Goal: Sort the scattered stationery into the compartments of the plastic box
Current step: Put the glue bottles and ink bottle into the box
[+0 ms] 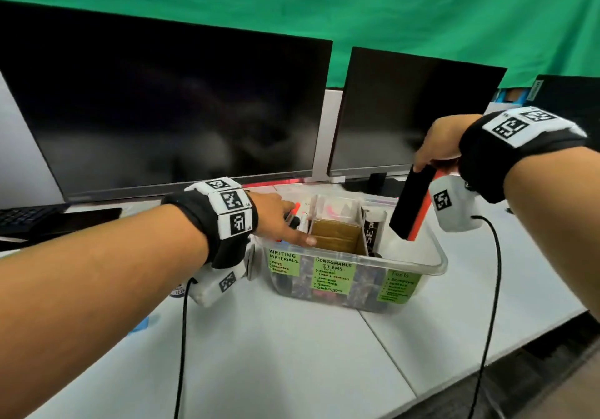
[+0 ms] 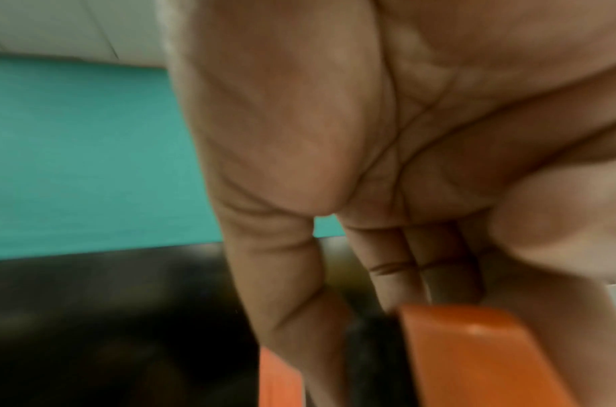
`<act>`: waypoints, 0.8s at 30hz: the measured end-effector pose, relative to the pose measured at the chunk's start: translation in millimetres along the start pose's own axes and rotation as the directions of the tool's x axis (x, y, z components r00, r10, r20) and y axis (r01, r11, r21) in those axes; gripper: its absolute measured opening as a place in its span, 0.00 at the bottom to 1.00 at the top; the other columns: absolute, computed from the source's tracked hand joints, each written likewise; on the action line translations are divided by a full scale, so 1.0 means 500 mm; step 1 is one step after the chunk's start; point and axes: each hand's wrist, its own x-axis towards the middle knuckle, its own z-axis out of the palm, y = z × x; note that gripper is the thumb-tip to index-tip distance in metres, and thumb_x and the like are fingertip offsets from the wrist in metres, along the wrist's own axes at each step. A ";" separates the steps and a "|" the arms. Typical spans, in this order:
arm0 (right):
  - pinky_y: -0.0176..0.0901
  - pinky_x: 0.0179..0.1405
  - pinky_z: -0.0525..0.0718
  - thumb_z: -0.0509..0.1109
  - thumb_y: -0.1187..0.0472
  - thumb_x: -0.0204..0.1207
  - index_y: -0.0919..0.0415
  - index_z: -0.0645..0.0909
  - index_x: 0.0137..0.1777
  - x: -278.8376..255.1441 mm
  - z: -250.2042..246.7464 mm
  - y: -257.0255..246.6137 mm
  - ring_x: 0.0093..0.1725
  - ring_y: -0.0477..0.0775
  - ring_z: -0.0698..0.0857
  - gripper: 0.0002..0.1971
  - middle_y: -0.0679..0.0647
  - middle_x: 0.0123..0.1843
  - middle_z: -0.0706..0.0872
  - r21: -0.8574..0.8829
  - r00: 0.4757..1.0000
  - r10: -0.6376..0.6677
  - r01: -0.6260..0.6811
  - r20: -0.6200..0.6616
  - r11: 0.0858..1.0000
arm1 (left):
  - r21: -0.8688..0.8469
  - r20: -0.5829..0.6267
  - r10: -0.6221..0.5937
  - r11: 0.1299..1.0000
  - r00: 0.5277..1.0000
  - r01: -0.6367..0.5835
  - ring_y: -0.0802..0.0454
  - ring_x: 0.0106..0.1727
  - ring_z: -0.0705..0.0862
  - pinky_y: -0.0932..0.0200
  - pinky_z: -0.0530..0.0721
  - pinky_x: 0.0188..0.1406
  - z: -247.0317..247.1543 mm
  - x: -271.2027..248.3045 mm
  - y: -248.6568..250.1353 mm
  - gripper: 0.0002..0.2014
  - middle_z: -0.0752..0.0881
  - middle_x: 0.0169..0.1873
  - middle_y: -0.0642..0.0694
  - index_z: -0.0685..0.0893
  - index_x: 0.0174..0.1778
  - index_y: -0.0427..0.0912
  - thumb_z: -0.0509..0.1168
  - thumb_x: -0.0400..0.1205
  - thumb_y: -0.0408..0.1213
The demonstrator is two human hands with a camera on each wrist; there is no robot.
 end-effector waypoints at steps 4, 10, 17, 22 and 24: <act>0.36 0.28 0.75 0.71 0.57 0.76 0.60 0.79 0.31 0.023 0.053 0.000 0.39 0.55 0.81 0.13 0.53 0.30 0.82 -0.234 0.992 0.065 -0.039 0.108 0.971 | -0.056 0.059 -0.026 0.998 0.998 0.030 0.42 0.85 0.48 0.40 0.48 0.83 0.021 -0.010 0.007 0.45 0.43 0.84 0.44 0.50 0.84 0.56 0.47 0.73 0.75; 0.35 0.43 0.85 0.84 0.57 0.58 0.57 0.86 0.20 0.071 0.092 -0.014 0.28 0.49 0.85 0.12 0.50 0.29 0.88 -0.253 0.981 0.047 0.002 0.189 0.968 | -0.143 -0.066 -0.003 0.990 0.998 -0.006 0.44 0.85 0.41 0.47 0.47 0.83 0.052 -0.018 0.012 0.42 0.40 0.84 0.42 0.47 0.84 0.53 0.46 0.78 0.71; 0.61 0.51 0.87 0.83 0.52 0.44 0.56 0.83 0.27 0.110 0.172 -0.045 0.42 0.63 0.89 0.15 0.56 0.34 0.84 -0.484 0.988 0.067 0.010 0.140 0.875 | -0.219 -0.122 0.014 0.975 0.992 -0.041 0.44 0.85 0.41 0.48 0.47 0.83 0.062 -0.014 0.009 0.41 0.40 0.84 0.42 0.46 0.84 0.55 0.50 0.79 0.68; 0.51 0.55 0.86 0.84 0.48 0.51 0.51 0.88 0.32 0.100 0.173 -0.053 0.43 0.61 0.89 0.13 0.54 0.38 0.89 -0.436 0.990 0.041 0.022 0.136 0.900 | -0.255 -0.137 0.012 0.966 0.991 -0.047 0.44 0.85 0.43 0.49 0.48 0.83 0.067 -0.013 0.004 0.40 0.40 0.84 0.42 0.48 0.84 0.54 0.51 0.79 0.68; 0.44 0.52 0.82 0.82 0.46 0.60 0.56 0.82 0.40 0.055 0.162 -0.068 0.44 0.59 0.85 0.18 0.53 0.41 0.86 -0.383 0.993 0.021 0.026 0.119 0.923 | -0.267 -0.141 0.011 0.963 0.990 -0.049 0.43 0.85 0.43 0.47 0.48 0.83 0.066 -0.012 0.003 0.38 0.41 0.84 0.42 0.49 0.84 0.54 0.50 0.81 0.66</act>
